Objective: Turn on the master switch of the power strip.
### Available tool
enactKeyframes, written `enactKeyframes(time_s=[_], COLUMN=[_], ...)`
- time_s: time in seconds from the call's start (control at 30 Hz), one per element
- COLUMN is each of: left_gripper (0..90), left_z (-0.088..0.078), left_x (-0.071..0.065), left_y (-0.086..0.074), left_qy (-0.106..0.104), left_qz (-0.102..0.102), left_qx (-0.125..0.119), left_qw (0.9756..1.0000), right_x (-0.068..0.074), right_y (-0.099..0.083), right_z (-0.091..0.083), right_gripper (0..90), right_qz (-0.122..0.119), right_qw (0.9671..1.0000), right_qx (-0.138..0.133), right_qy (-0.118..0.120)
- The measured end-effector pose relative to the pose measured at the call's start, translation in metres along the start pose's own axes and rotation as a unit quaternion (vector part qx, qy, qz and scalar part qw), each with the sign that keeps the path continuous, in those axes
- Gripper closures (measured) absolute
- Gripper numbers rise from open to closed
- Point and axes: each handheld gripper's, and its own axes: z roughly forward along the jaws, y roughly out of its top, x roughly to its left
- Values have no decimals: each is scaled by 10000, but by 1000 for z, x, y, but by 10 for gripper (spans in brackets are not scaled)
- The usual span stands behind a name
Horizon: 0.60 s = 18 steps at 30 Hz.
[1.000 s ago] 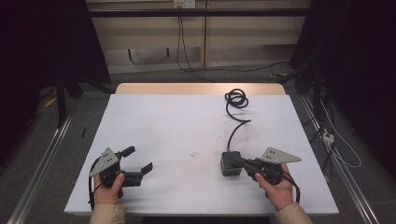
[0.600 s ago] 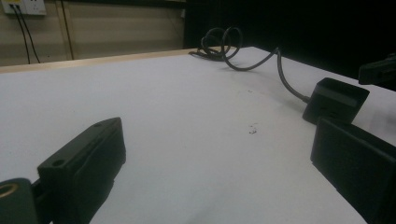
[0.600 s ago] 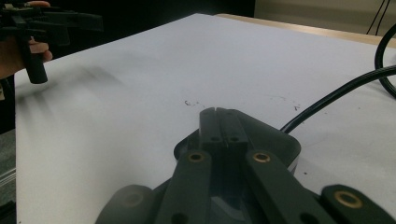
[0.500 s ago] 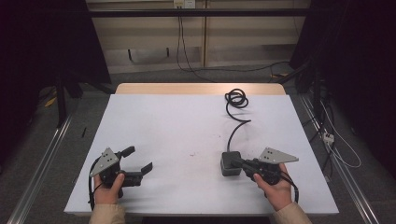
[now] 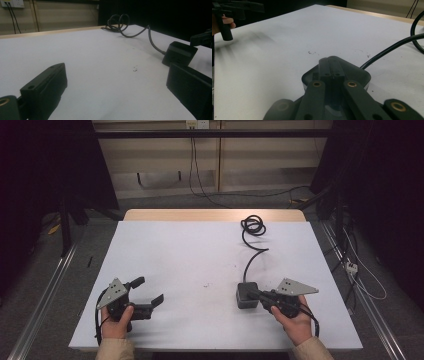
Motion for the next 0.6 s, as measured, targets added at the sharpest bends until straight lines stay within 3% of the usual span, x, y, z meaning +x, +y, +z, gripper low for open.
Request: enactKeyframes(time_s=[0.6], left_gripper=[29], left_z=[0], left_x=[1], left_y=[0], left_qy=[8], left_qz=[12], left_qx=[-6], left_qw=[10000], right_x=[1], right_y=[0], right_z=[2], right_gripper=[900], right_qz=[-142], right_qw=[9999], right_qx=[50], right_qy=[-18])
